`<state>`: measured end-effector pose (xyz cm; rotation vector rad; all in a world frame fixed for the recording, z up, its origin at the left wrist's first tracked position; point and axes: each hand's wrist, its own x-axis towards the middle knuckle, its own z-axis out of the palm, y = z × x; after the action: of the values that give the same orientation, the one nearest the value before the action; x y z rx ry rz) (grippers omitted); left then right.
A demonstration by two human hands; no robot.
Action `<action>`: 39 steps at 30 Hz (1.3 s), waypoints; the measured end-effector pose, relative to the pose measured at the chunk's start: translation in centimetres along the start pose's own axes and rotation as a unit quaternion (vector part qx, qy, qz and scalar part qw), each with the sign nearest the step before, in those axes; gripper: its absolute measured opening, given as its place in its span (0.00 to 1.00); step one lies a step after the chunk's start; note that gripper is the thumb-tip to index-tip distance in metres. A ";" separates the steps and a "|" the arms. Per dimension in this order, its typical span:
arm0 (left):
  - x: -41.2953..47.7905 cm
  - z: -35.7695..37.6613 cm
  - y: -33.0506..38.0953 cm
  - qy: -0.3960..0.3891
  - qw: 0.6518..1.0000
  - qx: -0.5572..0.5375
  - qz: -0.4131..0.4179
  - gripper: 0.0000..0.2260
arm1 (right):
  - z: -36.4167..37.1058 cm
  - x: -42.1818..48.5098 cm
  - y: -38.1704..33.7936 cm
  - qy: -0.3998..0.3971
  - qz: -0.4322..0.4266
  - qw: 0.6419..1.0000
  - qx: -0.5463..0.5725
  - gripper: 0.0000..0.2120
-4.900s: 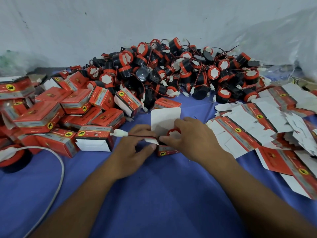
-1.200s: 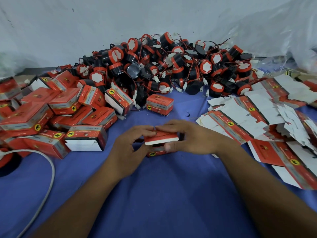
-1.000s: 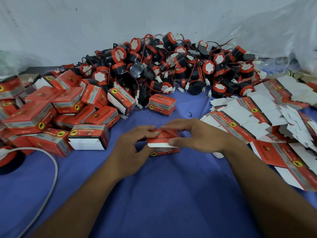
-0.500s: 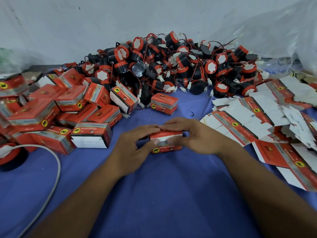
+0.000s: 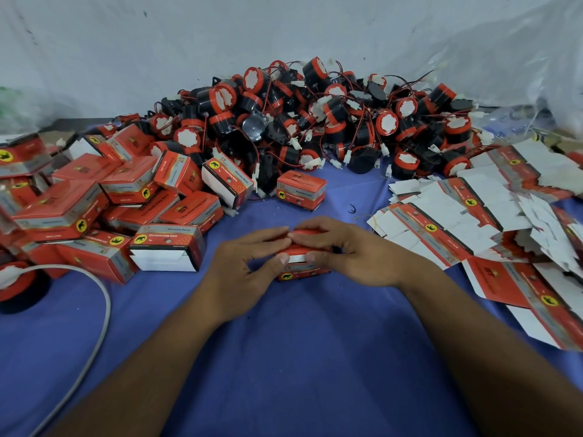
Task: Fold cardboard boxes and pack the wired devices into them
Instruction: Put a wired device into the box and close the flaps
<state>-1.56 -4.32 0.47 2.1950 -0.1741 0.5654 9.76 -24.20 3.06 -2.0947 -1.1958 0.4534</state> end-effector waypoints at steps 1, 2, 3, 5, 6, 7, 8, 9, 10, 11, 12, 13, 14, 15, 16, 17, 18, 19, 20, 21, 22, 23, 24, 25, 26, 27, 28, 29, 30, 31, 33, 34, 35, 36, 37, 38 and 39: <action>0.0 0.0 0.0 0.001 1.000 0.001 0.001 0.14 | 0.2 0.1 0.0 0.001 0.000 1.000 -0.006 0.19; 0.0 0.1 0.0 0.002 1.000 -0.001 0.005 0.14 | 0.4 0.2 0.1 0.002 -0.002 1.000 -0.015 0.20; 0.0 0.1 -0.1 0.005 1.000 -0.003 0.012 0.14 | 0.6 0.3 0.3 0.004 -0.003 1.000 -0.026 0.20; 0.0 0.3 -0.2 0.013 1.000 0.005 0.023 0.14 | 1.1 0.5 0.5 0.013 -0.002 0.999 -0.044 0.21; 0.1 0.4 -0.3 0.017 0.999 0.016 0.026 0.14 | 1.3 0.5 0.5 0.021 -0.005 0.999 -0.050 0.22; 0.1 0.4 -0.5 0.019 0.999 0.031 0.028 0.14 | 1.4 0.6 0.5 0.030 -0.012 0.998 -0.053 0.24; 0.1 0.3 -0.6 0.015 0.998 0.047 0.029 0.14 | 1.5 0.6 0.5 0.037 -0.019 0.998 -0.054 0.26; 0.1 0.2 -0.7 0.004 0.998 0.061 0.030 0.14 | 1.6 0.6 0.5 0.042 -0.023 0.998 -0.052 0.27; 0.2 0.1 -0.8 -0.012 0.997 0.075 0.033 0.14 | 1.6 0.6 0.6 0.044 -0.025 0.998 -0.049 0.28; 0.2 -0.1 -0.8 -0.030 0.995 0.089 0.039 0.14 | 1.7 0.6 0.8 0.044 -0.026 0.997 -0.051 0.28; 0.2 -0.2 -0.8 -0.046 0.993 0.101 0.045 0.15 | 1.7 0.6 0.9 0.041 -0.025 0.997 -0.057 0.29; 0.2 -0.3 -0.7 -0.060 0.991 0.108 0.048 0.16 | 1.8 0.6 1.1 0.037 -0.024 0.997 -0.067 0.29; 0.2 -0.5 -0.6 -0.071 0.990 0.111 0.049 0.17 | 1.8 0.6 1.3 0.033 -0.025 0.996 -0.075 0.29; 0.2 -0.6 -0.6 -0.080 0.989 0.114 0.050 0.18 | 1.8 0.5 1.4 0.033 -0.030 0.996 -0.082 0.29; 0.2 -0.6 -0.5 -0.087 0.987 0.123 0.054 0.18 | 1.8 0.5 1.5 0.035 -0.036 0.995 -0.090 0.29; 0.3 -0.7 -0.6 -0.092 0.984 0.139 0.063 0.17 | 1.8 0.5 1.6 0.037 -0.043 0.993 -0.100 0.29; 0.3 -0.7 -0.6 -0.095 0.980 0.157 0.074 0.17 | 1.7 0.5 1.6 0.039 -0.052 0.992 -0.112 0.29; 0.2 -0.7 -0.6 -0.095 0.976 0.173 0.087 0.16 | 1.8 0.5 1.7 0.041 -0.060 0.990 -0.123 0.29; 0.2 -0.6 -0.6 -0.089 0.974 0.185 0.098 0.16 | 1.8 0.5 1.7 0.044 -0.070 0.988 -0.130 0.29; 0.1 -0.4 -0.6 -0.077 0.974 0.188 0.105 0.15 | 1.9 0.5 1.7 0.051 -0.078 0.987 -0.131 0.28; 0.0 -0.2 -0.6 -0.061 0.975 0.182 0.109 0.14 | 2.1 0.5 1.7 0.064 -0.085 0.986 -0.125 0.27; -0.1 0.0 -0.6 -0.040 0.979 0.167 0.109 0.14 | 2.2 0.5 1.7 0.082 -0.090 0.986 -0.111 0.25; -0.1 0.1 -0.6 -0.015 0.983 0.145 0.109 0.13 | 2.3 0.6 1.7 0.105 -0.095 0.986 -0.090 0.22; -0.1 0.1 -0.7 0.006 0.986 0.124 0.108 0.14 | 2.5 0.7 1.5 0.131 -0.099 0.984 -0.063 0.20; -0.1 0.0 -0.9 0.012 0.988 0.111 0.104 0.16 | 2.6 0.8 1.3 0.156 -0.098 0.982 -0.030 0.17; 0.0 -0.2 -0.9 0.000 0.990 0.104 0.091 0.20 | 2.8 0.9 1.1 0.177 -0.095 0.980 0.003 0.14; 0.1 -0.4 -1.0 -0.022 0.992 0.096 0.076 0.24 | 2.9 1.1 0.8 0.194 -0.091 0.976 0.031 0.12; 0.1 -0.6 -1.0 -0.041 0.993 0.093 0.066 0.26 | 2.9 1.2 0.7 0.204 -0.084 0.974 0.050 0.11; 0.2 -0.5 -1.1 -0.046 0.992 0.099 0.068 0.25 | 2.8 1.3 0.6 0.203 -0.070 0.975 0.061 0.12; 0.2 -0.4 -1.2 -0.040 0.991 0.108 0.072 0.23 | 2.7 1.3 0.6 0.191 -0.055 0.978 0.070 0.12; 0.2 -0.1 -1.2 -0.019 0.993 0.097 0.056 0.21 | 2.3 1.3 0.7 0.144 -0.044 0.985 0.079 0.12; 0.3 -0.1 -1.2 -0.009 0.996 0.076 0.038 0.21 | 2.2 1.3 0.7 0.115 -0.044 0.989 0.082 0.15; 0.4 -0.2 -1.2 0.000 0.999 0.051 0.019 0.21 | 2.1 1.4 0.7 0.096 -0.048 0.991 0.085 0.19; 0.5 -0.2 -1.3 0.010 1.000 0.023 -0.001 0.22 | 2.1 1.7 0.8 0.099 -0.050 0.990 0.087 0.22; 0.5 -0.4 -1.3 0.025 0.999 -0.011 -0.023 0.23 | 1.8 2.1 0.8 0.117 -0.046 0.987 0.097 0.22; 0.5 -0.5 -1.3 0.045 0.997 -0.041 -0.042 0.24 | 1.1 2.8 0.7 0.145 -0.042 0.982 0.118 0.21; 0.5 -0.6 -1.4 0.071 0.994 -0.060 -0.060 0.25 | 0.2 3.6 0.7 0.177 -0.033 0.972 0.152 0.19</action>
<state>-0.87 -2.88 0.05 2.0263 -0.0017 0.6241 11.96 -21.28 2.56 -1.7736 -0.9203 0.2032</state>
